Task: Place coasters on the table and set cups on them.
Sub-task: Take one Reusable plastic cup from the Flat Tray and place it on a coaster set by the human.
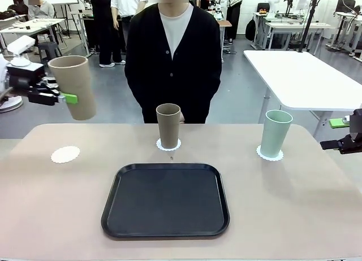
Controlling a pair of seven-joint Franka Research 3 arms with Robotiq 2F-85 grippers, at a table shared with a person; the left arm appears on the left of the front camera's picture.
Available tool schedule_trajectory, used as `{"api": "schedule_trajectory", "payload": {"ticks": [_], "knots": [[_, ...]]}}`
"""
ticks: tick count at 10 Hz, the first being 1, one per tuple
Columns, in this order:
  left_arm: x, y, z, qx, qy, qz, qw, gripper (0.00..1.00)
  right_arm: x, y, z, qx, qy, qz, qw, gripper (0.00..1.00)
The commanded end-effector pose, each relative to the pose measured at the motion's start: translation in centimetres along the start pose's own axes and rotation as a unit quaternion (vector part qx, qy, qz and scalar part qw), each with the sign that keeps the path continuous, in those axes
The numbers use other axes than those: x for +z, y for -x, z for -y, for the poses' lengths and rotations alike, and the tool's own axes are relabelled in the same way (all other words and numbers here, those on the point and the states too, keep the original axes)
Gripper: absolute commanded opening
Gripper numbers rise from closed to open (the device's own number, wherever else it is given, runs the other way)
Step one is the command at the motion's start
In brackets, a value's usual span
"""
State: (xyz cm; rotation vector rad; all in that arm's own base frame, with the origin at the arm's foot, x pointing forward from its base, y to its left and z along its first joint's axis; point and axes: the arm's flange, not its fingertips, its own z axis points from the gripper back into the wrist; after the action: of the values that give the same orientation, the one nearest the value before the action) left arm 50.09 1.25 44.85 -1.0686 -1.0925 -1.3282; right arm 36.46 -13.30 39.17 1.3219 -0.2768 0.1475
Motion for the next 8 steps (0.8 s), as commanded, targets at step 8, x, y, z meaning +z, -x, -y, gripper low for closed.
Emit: {"api": "schedule_trajectory", "payload": {"ticks": [8], "knots": [[11.5, 5.9, -0.5, -0.016, -0.062, 0.009, 0.998, 0.85, -0.1, -0.2, 0.0, 0.001, 0.001, -0.001, 1.000, 1.00]]}}
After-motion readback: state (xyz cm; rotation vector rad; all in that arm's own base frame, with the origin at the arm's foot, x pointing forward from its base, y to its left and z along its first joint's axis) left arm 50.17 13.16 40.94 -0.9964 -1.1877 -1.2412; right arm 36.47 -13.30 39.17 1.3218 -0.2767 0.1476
